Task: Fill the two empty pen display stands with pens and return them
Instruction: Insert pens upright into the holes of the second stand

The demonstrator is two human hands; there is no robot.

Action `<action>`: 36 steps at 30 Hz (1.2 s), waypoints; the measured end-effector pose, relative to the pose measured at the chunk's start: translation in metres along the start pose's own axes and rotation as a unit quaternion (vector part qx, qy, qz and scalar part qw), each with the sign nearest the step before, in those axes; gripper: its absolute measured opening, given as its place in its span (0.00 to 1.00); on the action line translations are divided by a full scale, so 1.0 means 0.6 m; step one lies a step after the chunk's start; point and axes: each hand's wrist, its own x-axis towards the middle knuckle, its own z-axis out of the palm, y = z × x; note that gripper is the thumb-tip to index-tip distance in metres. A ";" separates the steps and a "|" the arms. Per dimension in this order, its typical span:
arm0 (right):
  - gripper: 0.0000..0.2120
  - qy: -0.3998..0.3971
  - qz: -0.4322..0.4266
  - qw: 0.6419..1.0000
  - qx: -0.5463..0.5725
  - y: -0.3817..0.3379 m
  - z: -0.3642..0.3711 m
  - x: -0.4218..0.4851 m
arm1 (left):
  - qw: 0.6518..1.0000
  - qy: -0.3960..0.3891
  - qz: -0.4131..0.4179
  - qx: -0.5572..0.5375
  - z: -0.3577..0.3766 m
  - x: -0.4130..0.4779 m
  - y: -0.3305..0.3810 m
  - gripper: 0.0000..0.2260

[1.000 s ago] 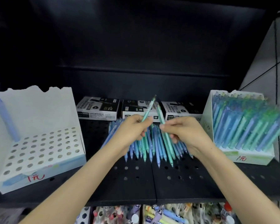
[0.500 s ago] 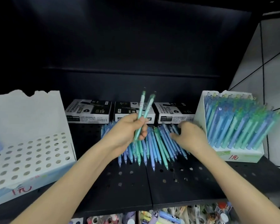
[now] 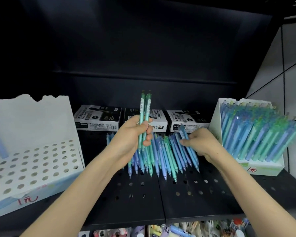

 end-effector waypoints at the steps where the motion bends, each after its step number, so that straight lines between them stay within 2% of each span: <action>1: 0.12 0.007 -0.020 0.999 0.036 -0.005 -0.003 -0.004 | 1.000 0.002 -0.001 0.001 0.000 -0.002 0.002 0.06; 3: 0.09 -0.001 -0.057 0.986 0.154 -0.024 -0.012 -0.020 | 1.000 -0.001 -0.006 0.006 0.000 -0.010 0.008 0.03; 6: 0.10 -0.098 -0.094 0.948 0.287 -0.067 -0.013 -0.052 | 0.999 0.002 -0.010 0.035 -0.003 -0.031 0.014 0.03; 9: 0.11 -0.168 -0.116 0.907 0.370 -0.107 0.008 -0.075 | 0.986 0.039 0.021 0.159 -0.009 -0.062 0.018 0.06; 11: 0.15 -0.193 -0.129 0.888 0.396 -0.130 0.028 -0.086 | 0.974 0.071 0.055 0.206 -0.015 -0.085 0.023 0.07; 14: 0.13 -0.216 -0.154 0.871 0.413 -0.160 0.058 -0.099 | 0.968 0.101 0.093 0.212 -0.032 -0.115 0.037 0.07; 20: 0.13 -0.213 -0.173 0.864 0.423 -0.216 0.125 -0.122 | 0.943 0.195 0.124 0.238 -0.088 -0.161 0.057 0.02; 21: 0.12 -0.202 -0.178 0.860 0.433 -0.225 0.134 -0.126 | 0.932 0.223 0.131 0.255 -0.101 -0.169 0.059 0.02; 24: 0.11 -0.163 -0.208 0.854 0.448 -0.250 0.156 -0.134 | 0.885 0.300 0.168 0.313 -0.143 -0.200 0.069 0.07; 29: 0.07 -0.159 -0.286 0.849 0.414 -0.295 0.216 -0.147 | 0.769 0.415 0.225 0.430 -0.200 -0.254 0.077 0.08; 32: 0.06 -0.151 -0.337 0.857 0.360 -0.316 0.269 -0.151 | 0.717 0.455 0.217 0.481 -0.222 -0.260 0.074 0.10; 36: 0.07 -0.156 -0.351 0.865 0.324 -0.331 0.321 -0.145 | 0.658 0.497 0.191 0.533 -0.242 -0.252 0.074 0.09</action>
